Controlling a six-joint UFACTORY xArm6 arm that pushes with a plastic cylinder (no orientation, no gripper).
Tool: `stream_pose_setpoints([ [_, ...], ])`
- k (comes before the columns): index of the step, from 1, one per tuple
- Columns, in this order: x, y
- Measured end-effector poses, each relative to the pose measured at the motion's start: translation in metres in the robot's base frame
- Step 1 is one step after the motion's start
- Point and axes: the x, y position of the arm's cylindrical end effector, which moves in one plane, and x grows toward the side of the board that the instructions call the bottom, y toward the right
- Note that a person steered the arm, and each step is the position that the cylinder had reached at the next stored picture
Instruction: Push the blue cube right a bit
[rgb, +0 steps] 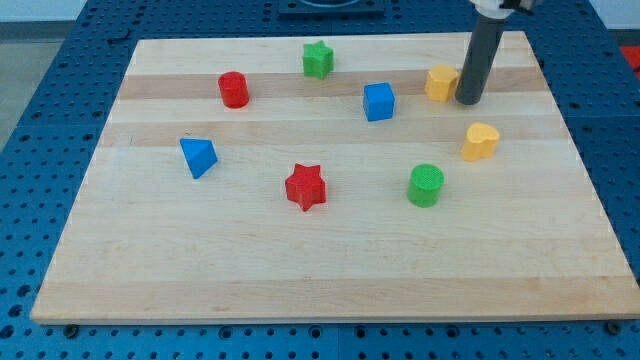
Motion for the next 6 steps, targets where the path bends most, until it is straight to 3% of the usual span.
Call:
stream_pose_setpoints([
  [2, 0.001, -0.084],
  [4, 0.039, -0.105],
  [6, 0.070, -0.182],
])
